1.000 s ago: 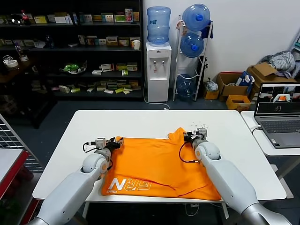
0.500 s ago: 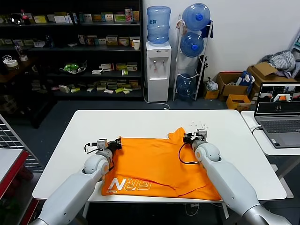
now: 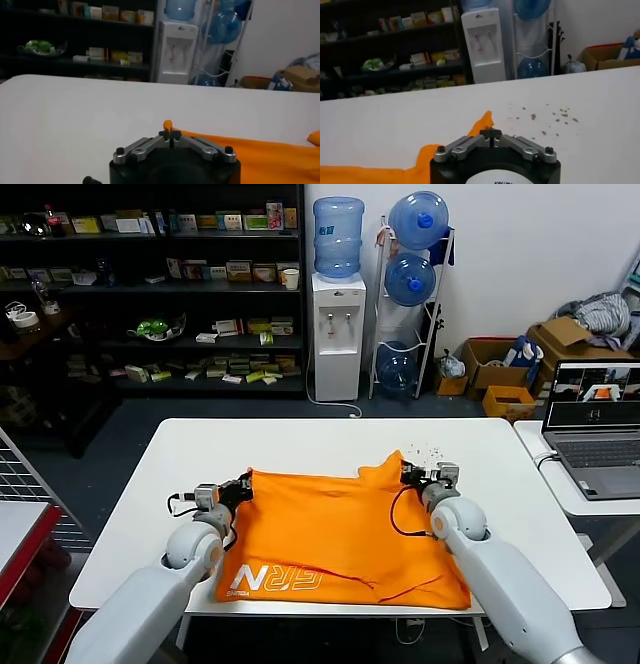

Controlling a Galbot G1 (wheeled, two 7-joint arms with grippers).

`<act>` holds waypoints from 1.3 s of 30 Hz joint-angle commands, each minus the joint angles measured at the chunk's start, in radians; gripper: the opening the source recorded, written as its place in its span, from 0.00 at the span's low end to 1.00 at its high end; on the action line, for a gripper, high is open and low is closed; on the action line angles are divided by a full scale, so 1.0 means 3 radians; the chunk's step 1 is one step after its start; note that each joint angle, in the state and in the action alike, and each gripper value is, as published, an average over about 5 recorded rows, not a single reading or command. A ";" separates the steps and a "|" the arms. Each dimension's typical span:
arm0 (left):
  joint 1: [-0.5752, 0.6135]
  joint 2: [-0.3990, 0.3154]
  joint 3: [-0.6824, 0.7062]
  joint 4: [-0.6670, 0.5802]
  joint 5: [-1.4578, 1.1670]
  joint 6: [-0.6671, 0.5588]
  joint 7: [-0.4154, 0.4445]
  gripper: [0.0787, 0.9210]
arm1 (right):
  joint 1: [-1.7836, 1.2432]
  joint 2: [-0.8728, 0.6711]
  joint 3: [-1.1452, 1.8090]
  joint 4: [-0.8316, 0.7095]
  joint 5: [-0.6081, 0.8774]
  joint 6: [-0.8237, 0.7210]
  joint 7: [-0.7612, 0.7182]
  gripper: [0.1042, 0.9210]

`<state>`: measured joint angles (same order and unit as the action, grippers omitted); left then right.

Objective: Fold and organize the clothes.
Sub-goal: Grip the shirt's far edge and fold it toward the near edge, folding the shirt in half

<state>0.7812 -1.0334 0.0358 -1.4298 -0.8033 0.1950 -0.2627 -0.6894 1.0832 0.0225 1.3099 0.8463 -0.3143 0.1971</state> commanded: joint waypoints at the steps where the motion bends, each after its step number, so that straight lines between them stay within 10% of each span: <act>1: 0.0517 0.0186 -0.0161 -0.0747 0.0057 -0.0042 -0.0073 0.01 | -0.0715 -0.0405 0.0279 0.0912 0.0072 0.0035 0.0049 0.02; 39: 0.1735 0.0485 -0.0399 -0.1753 0.0198 -0.0029 -0.0452 0.01 | -0.2330 -0.0836 0.0986 0.2238 0.0174 -0.0197 0.0369 0.02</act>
<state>1.2569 -0.8943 -0.0802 -1.9257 -0.7548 0.1860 -0.3912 -1.2921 0.8412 0.2869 1.9271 0.8966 -0.3664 0.2979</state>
